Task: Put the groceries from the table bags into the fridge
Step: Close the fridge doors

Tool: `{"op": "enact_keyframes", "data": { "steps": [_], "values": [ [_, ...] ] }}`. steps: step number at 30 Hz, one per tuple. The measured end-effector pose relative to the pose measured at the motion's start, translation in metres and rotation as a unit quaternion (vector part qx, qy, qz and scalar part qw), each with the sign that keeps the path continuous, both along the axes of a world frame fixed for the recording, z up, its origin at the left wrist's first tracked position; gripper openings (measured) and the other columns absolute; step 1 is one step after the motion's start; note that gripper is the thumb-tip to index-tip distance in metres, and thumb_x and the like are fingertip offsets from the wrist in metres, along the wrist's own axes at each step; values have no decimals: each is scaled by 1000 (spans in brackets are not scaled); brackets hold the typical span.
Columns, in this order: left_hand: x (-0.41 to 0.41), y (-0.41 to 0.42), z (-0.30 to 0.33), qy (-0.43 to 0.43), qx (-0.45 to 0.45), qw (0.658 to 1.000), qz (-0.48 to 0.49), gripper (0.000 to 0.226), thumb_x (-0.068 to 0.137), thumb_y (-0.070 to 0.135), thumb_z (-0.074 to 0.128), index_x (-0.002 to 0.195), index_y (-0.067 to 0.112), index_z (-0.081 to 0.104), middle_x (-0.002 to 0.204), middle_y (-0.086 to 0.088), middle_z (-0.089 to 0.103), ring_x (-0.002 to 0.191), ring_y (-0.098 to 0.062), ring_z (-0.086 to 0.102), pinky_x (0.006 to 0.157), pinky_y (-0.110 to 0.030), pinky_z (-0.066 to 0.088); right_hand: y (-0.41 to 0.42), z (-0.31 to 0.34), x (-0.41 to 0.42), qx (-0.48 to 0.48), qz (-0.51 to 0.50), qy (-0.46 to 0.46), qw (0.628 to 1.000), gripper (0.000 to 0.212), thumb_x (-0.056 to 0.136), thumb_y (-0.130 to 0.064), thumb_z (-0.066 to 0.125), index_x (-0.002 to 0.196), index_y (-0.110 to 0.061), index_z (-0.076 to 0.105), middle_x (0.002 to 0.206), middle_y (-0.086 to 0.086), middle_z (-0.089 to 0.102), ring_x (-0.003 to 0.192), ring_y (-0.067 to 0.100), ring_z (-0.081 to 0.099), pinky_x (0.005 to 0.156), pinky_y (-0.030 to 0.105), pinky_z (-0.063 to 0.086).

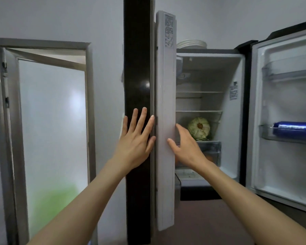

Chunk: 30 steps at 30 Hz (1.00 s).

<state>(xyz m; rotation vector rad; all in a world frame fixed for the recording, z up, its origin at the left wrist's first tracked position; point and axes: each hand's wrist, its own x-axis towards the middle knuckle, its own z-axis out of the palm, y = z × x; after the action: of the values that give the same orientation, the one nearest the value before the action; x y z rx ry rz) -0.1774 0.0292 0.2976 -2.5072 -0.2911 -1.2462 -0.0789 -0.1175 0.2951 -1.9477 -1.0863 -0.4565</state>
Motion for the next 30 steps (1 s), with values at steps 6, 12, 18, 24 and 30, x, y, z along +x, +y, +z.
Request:
{"op": "enact_keyframes", "data": {
  "steps": [6, 12, 18, 24, 30],
  "values": [
    [29, -40, 10, 44, -13, 995, -90, 57, 99, 42, 20, 145, 24, -8, 156, 4, -10, 138, -9, -23, 111, -28, -18, -25, -16, 25, -10, -46, -91, 995, 66, 96, -31, 47, 149, -21, 10, 158, -3, 9, 144, 10, 9, 111, 26, 13],
    [47, -52, 1, -57, -26, 977, -204, 53, 96, 31, 20, 147, 15, 17, 155, -3, 18, 143, -13, 2, 116, -32, 4, -35, -25, 39, -47, -70, -239, 967, 66, 94, -33, 48, 149, -22, 13, 158, 2, 10, 145, 15, 8, 116, 32, 13],
    [73, -19, -26, 93, -133, 985, -59, 56, 101, 28, 25, 148, 16, -3, 156, -2, -14, 142, -18, -17, 118, -37, -2, -18, -31, 64, -190, -135, -345, 909, 59, 96, -41, 33, 146, -12, 25, 157, 7, 12, 145, 23, 7, 117, 48, 14],
    [102, -16, -48, 185, -141, 972, -5, 60, 100, 31, 30, 149, 22, -4, 155, -4, -19, 142, -24, -19, 118, -43, -2, -18, -36, 111, -280, -194, -310, 888, 63, 99, -42, 28, 149, -11, 5, 157, 4, -15, 143, 19, -17, 116, 43, -5],
    [130, -3, -64, 186, -134, 973, 19, 66, 98, 32, 36, 148, 29, -6, 154, -4, -25, 140, -26, -26, 115, -47, -8, 1, -48, 152, -244, -212, -332, 886, 74, 92, -35, 48, 147, -8, 8, 147, 3, -24, 145, 21, -7, 116, 43, 5]
  ]
}}
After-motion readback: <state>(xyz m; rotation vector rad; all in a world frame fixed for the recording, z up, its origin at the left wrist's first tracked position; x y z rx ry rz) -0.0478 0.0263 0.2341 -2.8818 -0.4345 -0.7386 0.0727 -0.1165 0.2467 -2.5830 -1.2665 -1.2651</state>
